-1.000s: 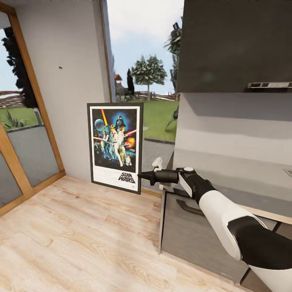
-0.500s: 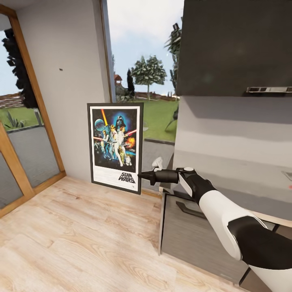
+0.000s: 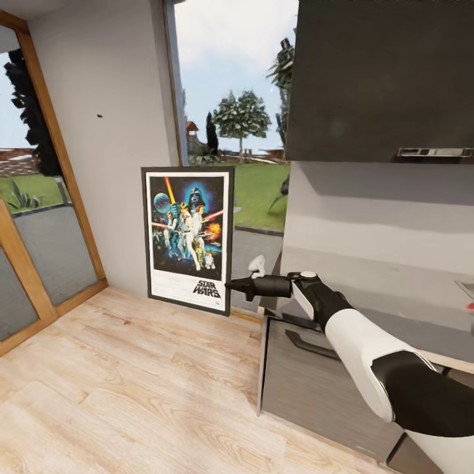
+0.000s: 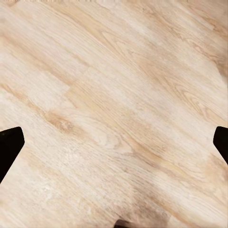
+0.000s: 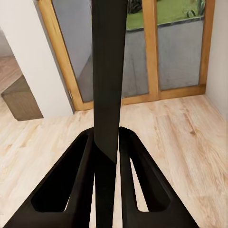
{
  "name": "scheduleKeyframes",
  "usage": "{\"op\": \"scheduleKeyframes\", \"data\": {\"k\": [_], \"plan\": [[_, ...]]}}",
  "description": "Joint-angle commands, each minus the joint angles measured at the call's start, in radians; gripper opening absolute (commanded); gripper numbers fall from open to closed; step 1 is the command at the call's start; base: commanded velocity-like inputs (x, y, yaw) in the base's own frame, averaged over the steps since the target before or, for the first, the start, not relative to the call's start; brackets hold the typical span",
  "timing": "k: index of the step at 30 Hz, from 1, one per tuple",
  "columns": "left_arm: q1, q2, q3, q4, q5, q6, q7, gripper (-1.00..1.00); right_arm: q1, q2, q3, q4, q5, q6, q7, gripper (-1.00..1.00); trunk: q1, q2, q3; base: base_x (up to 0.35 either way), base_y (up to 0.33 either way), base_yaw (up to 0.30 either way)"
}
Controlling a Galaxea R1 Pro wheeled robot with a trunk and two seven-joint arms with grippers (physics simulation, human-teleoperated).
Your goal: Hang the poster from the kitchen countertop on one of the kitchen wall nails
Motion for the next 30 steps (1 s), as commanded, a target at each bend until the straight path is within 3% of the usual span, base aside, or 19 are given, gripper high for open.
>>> {"op": "scheduleKeyframes", "data": {"k": [1, 4, 10, 14, 18, 30], "plan": [[0.000, 0.000, 0.001, -0.001, 0.009, 0.003, -0.006, 1.00, -0.001, -0.002, 0.004, 0.000, -0.012, 0.014, 0.013, -1.00, -0.004, 0.006, 0.002, 0.000, 0.000, 0.000], [0.000, 0.000, 0.001, -0.001, 0.009, 0.003, -0.006, 1.00, -0.001, -0.009, 0.003, 0.000, -0.011, 0.013, 0.040, -1.00, -0.015, 0.027, 0.012, 0.000, 0.000, 0.000], [0.000, 0.000, 0.001, -0.001, 0.010, 0.003, -0.006, 1.00, -0.001, -0.058, 0.000, -0.001, -0.013, 0.014, 0.089, -1.00, -0.038, 0.069, 0.030, 0.000, 0.000, 0.000], [0.000, 0.000, 0.001, -0.001, 0.010, 0.003, -0.006, 1.00, -0.001, -0.115, -0.001, -0.014, -0.014, 0.016, 0.150, -1.00, -0.054, 0.097, 0.043, 0.000, 0.000, 0.000], [0.000, 0.000, 0.000, -0.001, 0.010, 0.003, -0.006, 1.00, -0.001, -0.141, 0.000, -0.019, -0.015, 0.017, 0.172, -1.00, -0.069, 0.125, 0.055, 0.000, 0.000, 0.000], [0.000, 0.000, 0.000, -0.001, 0.010, 0.003, -0.006, 1.00, -0.001, -0.145, 0.000, -0.020, -0.014, 0.010, 0.166, -1.00, -0.115, 0.209, 0.093, 0.000, 0.000, 0.000]]}}
